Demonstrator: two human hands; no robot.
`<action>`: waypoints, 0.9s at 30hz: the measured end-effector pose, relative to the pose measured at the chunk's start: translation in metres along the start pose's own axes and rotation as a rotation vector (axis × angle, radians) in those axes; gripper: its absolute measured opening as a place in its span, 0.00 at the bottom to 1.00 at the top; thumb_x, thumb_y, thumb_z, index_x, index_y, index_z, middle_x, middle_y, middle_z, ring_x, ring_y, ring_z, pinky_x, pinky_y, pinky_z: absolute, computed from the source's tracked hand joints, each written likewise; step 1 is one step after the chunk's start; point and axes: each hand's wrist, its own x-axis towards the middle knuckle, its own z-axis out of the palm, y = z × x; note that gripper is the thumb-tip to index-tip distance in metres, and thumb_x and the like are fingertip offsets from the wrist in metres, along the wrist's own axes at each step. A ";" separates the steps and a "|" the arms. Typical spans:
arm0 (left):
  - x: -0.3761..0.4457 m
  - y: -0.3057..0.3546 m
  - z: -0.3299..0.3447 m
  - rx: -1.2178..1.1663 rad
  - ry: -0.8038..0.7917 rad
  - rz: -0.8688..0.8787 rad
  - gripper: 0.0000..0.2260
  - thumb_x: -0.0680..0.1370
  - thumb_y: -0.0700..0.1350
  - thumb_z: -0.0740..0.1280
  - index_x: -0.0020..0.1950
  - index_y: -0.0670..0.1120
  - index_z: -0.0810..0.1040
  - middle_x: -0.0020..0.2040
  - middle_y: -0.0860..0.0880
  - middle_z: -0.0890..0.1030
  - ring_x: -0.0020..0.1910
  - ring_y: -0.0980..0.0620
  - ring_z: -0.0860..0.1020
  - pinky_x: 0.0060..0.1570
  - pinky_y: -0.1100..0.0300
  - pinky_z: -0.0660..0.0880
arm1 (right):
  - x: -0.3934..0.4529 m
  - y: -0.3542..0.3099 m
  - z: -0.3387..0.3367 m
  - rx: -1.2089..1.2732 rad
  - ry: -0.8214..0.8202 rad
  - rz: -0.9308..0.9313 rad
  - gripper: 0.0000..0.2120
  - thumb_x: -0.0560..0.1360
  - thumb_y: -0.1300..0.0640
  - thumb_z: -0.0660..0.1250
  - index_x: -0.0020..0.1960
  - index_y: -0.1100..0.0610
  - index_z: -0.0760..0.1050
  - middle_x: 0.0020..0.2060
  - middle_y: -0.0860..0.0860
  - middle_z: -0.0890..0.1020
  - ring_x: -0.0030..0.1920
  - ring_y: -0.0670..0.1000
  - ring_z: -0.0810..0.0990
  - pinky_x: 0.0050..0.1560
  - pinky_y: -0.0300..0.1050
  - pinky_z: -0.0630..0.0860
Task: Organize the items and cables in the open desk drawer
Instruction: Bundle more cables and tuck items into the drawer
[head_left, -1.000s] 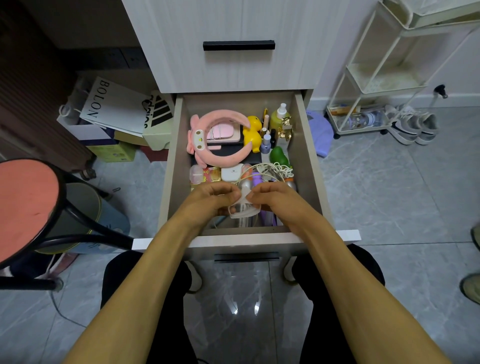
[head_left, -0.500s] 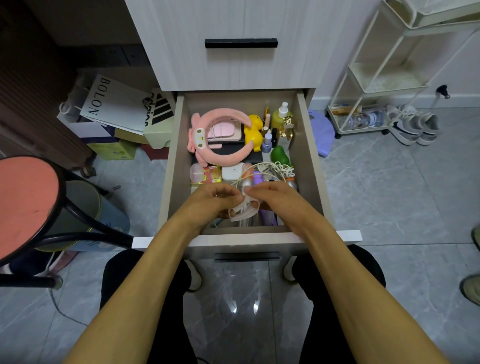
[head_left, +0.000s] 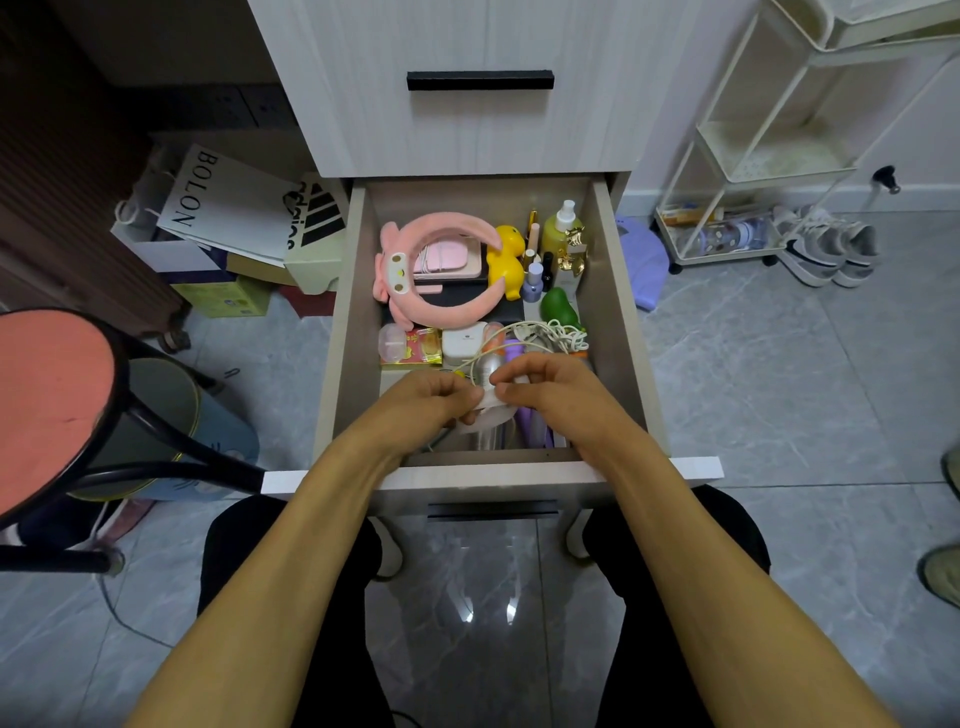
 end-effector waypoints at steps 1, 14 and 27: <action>0.000 0.001 0.000 0.018 0.006 0.022 0.11 0.81 0.43 0.65 0.39 0.46 0.80 0.37 0.49 0.80 0.42 0.52 0.76 0.57 0.51 0.74 | 0.001 0.000 0.000 -0.004 0.000 -0.007 0.08 0.72 0.63 0.73 0.41 0.50 0.84 0.45 0.50 0.85 0.53 0.52 0.82 0.59 0.48 0.78; 0.007 -0.006 -0.002 -0.203 0.212 -0.087 0.12 0.80 0.50 0.66 0.51 0.42 0.82 0.44 0.43 0.83 0.43 0.51 0.79 0.46 0.57 0.78 | -0.004 -0.005 0.001 0.053 0.022 -0.090 0.15 0.81 0.65 0.56 0.63 0.59 0.76 0.48 0.53 0.85 0.44 0.38 0.81 0.43 0.27 0.74; 0.005 0.000 -0.001 -0.586 -0.038 -0.114 0.10 0.81 0.38 0.63 0.61 0.38 0.78 0.55 0.39 0.83 0.54 0.43 0.83 0.53 0.53 0.81 | 0.002 0.003 0.005 -0.249 0.064 -0.157 0.06 0.73 0.57 0.71 0.50 0.50 0.79 0.36 0.51 0.85 0.45 0.53 0.83 0.55 0.57 0.78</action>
